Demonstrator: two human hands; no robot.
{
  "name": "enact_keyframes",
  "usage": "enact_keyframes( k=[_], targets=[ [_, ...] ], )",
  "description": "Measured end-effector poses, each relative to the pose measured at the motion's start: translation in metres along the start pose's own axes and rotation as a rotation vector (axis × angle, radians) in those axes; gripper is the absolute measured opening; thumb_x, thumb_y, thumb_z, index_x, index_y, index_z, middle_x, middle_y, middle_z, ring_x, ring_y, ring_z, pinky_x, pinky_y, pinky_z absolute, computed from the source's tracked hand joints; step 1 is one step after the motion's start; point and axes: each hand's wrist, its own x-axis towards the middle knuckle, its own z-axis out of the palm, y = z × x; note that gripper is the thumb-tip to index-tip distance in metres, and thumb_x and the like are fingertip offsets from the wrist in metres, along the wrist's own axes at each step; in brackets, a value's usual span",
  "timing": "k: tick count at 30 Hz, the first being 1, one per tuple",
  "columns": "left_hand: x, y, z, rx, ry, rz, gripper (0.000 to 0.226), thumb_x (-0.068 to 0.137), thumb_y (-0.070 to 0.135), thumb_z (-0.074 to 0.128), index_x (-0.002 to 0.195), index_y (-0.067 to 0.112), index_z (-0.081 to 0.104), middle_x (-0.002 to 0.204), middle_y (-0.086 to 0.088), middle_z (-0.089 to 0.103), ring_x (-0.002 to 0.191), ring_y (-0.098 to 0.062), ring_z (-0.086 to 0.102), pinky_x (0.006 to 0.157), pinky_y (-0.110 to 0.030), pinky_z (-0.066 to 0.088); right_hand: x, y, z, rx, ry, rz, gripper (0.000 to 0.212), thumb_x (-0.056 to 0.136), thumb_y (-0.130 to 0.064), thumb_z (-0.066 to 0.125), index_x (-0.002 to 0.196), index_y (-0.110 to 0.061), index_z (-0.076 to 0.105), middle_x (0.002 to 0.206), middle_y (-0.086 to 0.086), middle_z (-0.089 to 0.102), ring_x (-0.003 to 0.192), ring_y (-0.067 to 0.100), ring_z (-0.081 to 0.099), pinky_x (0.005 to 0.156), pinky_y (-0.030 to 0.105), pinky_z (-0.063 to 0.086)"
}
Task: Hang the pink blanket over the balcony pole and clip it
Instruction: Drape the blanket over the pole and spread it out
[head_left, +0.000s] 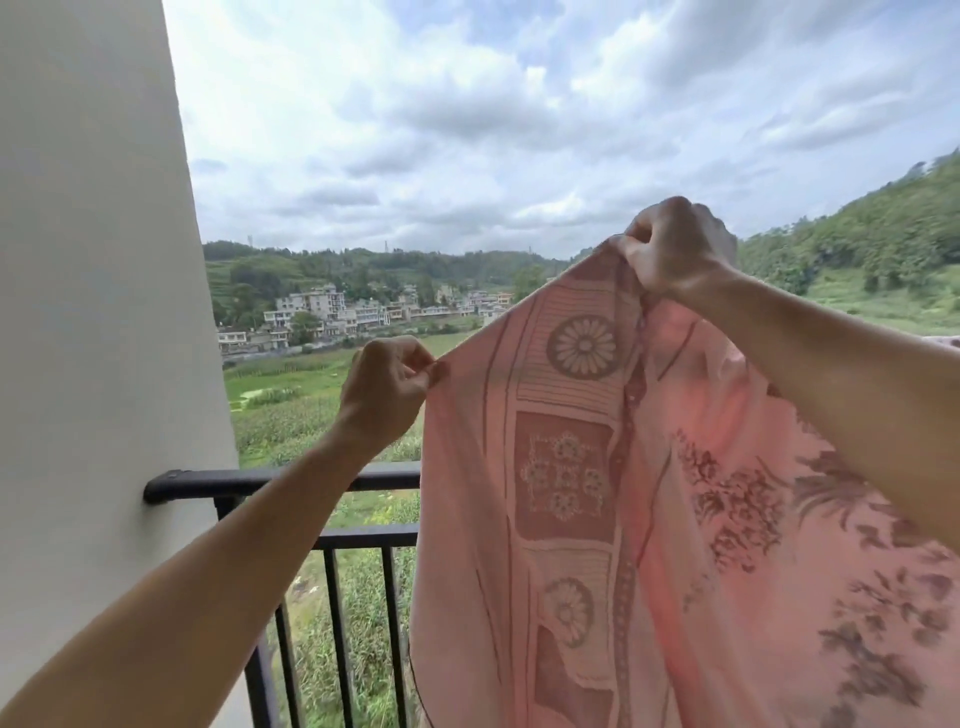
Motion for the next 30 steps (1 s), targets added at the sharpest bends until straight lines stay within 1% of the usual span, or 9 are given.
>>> enact_keyframes(
  k=[3, 6, 10, 13, 16, 20, 23, 27, 30],
  targets=[
    [0.046, 0.007, -0.012, -0.160, 0.221, -0.079, 0.012, 0.085, 0.015, 0.069, 0.083, 0.004, 0.065, 0.078, -0.009, 0.064, 0.072, -0.024, 0.061, 0.065, -0.036, 0.055, 0.006, 0.007, -0.004, 0.111, 0.033, 0.035, 0.028, 0.087, -0.042, 0.061, 0.076, -0.017, 0.067, 0.077, 0.001, 0.067, 0.079, 0.027, 0.062, 0.067, 0.032, 0.047],
    [0.082, 0.005, -0.001, -0.118, 0.365, -0.202, 0.014, 0.089, 0.019, 0.063, 0.083, 0.006, 0.063, 0.077, -0.007, 0.062, 0.072, -0.022, 0.060, 0.068, -0.040, 0.055, 0.002, 0.011, -0.003, 0.132, -0.028, -0.022, 0.027, 0.086, -0.047, 0.062, 0.101, -0.025, 0.069, 0.093, -0.005, 0.069, 0.090, 0.022, 0.064, 0.074, 0.032, 0.049],
    [0.080, -0.005, 0.028, 0.012, 0.070, -0.419, 0.021, 0.083, 0.030, 0.068, 0.071, 0.016, 0.059, 0.074, -0.004, 0.062, 0.077, -0.024, 0.061, 0.061, -0.032, 0.048, -0.036, 0.019, -0.002, 0.040, 0.051, -0.294, 0.037, 0.090, -0.046, 0.058, 0.119, -0.023, 0.062, 0.109, 0.003, 0.070, 0.072, 0.014, 0.064, 0.062, 0.022, 0.044],
    [0.061, -0.004, 0.047, 0.018, -0.040, -0.446, 0.018, 0.080, 0.027, 0.071, 0.071, 0.015, 0.061, 0.076, -0.005, 0.064, 0.075, -0.022, 0.059, 0.067, -0.035, 0.051, -0.073, 0.033, 0.001, 0.039, -0.076, -0.496, 0.043, 0.089, -0.057, 0.053, 0.110, -0.023, 0.068, 0.106, 0.000, 0.070, 0.070, 0.013, 0.063, 0.059, 0.023, 0.048],
    [0.046, -0.001, 0.055, -0.053, 0.039, -0.441, 0.017, 0.083, 0.021, 0.067, 0.070, 0.014, 0.060, 0.079, -0.009, 0.066, 0.074, -0.024, 0.059, 0.067, -0.036, 0.050, -0.075, 0.063, 0.000, 0.136, -0.341, -0.363, 0.045, 0.084, -0.060, 0.053, 0.068, -0.021, 0.070, 0.058, -0.004, 0.062, 0.045, 0.006, 0.051, 0.048, 0.024, 0.043],
    [0.039, 0.009, 0.052, -0.113, 0.115, -0.460, 0.010, 0.086, 0.018, 0.061, 0.079, 0.014, 0.057, 0.078, -0.003, 0.061, 0.082, -0.026, 0.061, 0.071, -0.038, 0.050, -0.020, 0.089, -0.005, 0.129, -0.141, -0.109, 0.054, 0.087, -0.047, 0.061, 0.044, -0.016, 0.049, 0.040, -0.009, 0.044, 0.038, 0.013, 0.043, 0.047, 0.022, 0.037],
    [0.031, 0.039, 0.051, -0.097, 0.193, -0.303, 0.007, 0.091, 0.017, 0.055, 0.097, 0.015, 0.056, 0.091, 0.000, 0.061, 0.087, -0.022, 0.059, 0.073, -0.035, 0.050, 0.008, 0.094, 0.001, 0.026, -0.059, 0.052, 0.050, 0.089, -0.039, 0.062, 0.048, -0.017, 0.046, 0.050, -0.001, 0.051, 0.055, 0.019, 0.056, 0.058, 0.029, 0.049],
    [0.004, 0.084, 0.064, 0.118, -0.071, 0.135, 0.031, 0.097, 0.045, 0.040, 0.112, 0.024, 0.057, 0.099, 0.013, 0.057, 0.080, -0.008, 0.055, 0.075, -0.027, 0.044, -0.005, 0.087, 0.007, 0.098, -0.505, 0.141, 0.033, 0.090, -0.035, 0.061, 0.063, -0.015, 0.057, 0.059, 0.000, 0.053, 0.053, 0.016, 0.049, 0.052, 0.028, 0.043],
    [-0.007, 0.078, 0.074, 0.462, -0.139, 0.271, 0.043, 0.097, 0.053, 0.027, 0.095, 0.024, 0.058, 0.093, 0.007, 0.066, 0.072, -0.010, 0.053, 0.076, -0.030, 0.036, -0.019, 0.097, -0.005, 0.159, -0.368, 0.057, 0.035, 0.088, -0.050, 0.057, 0.097, -0.018, 0.066, 0.086, -0.001, 0.067, 0.072, 0.015, 0.061, 0.066, 0.029, 0.051]
  ],
)
